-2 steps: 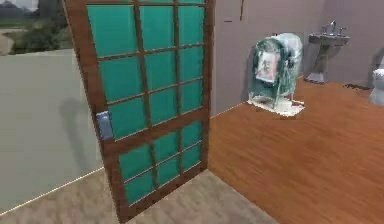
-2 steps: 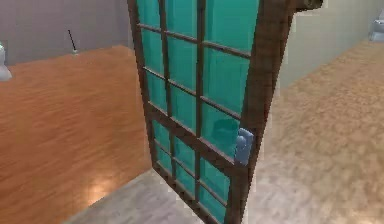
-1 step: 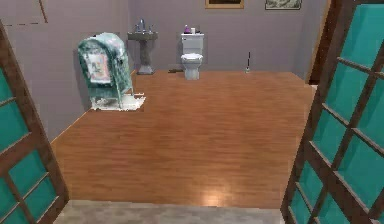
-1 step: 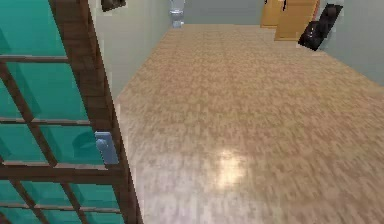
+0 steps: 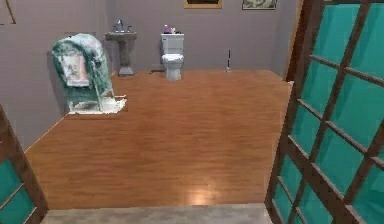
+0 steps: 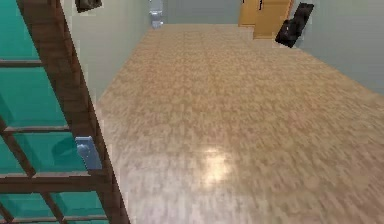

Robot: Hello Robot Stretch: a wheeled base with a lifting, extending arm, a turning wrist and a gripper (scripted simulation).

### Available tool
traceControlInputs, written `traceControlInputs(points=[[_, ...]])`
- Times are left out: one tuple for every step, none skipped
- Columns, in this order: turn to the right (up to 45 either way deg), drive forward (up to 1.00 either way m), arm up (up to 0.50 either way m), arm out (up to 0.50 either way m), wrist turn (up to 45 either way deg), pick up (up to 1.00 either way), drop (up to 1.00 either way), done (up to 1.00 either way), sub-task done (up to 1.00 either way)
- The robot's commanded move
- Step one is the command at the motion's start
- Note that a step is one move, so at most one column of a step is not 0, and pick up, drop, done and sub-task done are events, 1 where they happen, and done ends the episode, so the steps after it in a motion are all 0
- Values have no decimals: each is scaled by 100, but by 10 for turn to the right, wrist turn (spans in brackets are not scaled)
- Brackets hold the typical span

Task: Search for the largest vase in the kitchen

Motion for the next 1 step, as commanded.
traceControlInputs(points=[[30,0,0,0,0,0,0,0,0]])
